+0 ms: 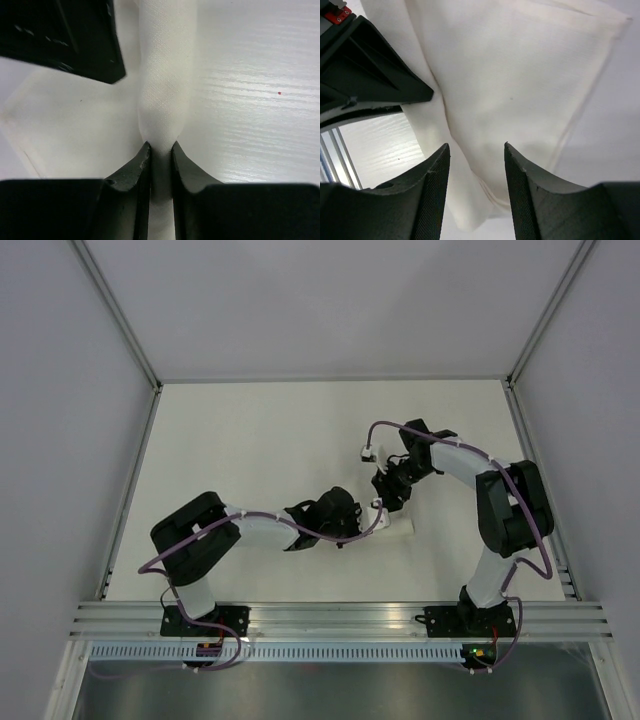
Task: Fold the napkin, place the utensils inside, and roll it up
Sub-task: Roll the napkin at the center of the board.
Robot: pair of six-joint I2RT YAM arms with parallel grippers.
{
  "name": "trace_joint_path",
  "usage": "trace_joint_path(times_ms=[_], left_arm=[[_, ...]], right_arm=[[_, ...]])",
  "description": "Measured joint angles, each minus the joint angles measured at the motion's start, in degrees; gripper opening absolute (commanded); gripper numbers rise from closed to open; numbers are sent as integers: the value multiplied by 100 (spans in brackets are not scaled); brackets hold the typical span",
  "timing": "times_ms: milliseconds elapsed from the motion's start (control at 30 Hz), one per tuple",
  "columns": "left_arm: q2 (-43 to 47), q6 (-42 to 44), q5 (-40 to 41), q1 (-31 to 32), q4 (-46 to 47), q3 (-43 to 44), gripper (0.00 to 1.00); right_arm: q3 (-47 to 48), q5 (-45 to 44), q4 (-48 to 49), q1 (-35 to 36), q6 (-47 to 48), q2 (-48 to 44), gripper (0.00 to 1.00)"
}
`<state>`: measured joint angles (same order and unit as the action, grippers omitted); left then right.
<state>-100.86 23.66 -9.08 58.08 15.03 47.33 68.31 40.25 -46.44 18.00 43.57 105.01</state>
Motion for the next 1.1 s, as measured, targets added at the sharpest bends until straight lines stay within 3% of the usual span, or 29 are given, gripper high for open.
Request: trace_joint_path(times_ms=[333,500,833,1100], left_arm=[[-404,-704,-1510,-791,-946,793,2],[-667,-1045,-2208,-1097,-1261,1119,2],[-1303,-1495,-3333,-1370,-1519,1711,2],[-1587,-1663,-3864,-1530,-1711,1976,2]], right_arm=[[-240,492,579,-1213,-378,-964,56],[-881,522,896,-1381,-293,-1652,59],[-3217,-463,2391,164,24,-4245,69],[-3875,-1438,3379,1283,284,-3764,68]])
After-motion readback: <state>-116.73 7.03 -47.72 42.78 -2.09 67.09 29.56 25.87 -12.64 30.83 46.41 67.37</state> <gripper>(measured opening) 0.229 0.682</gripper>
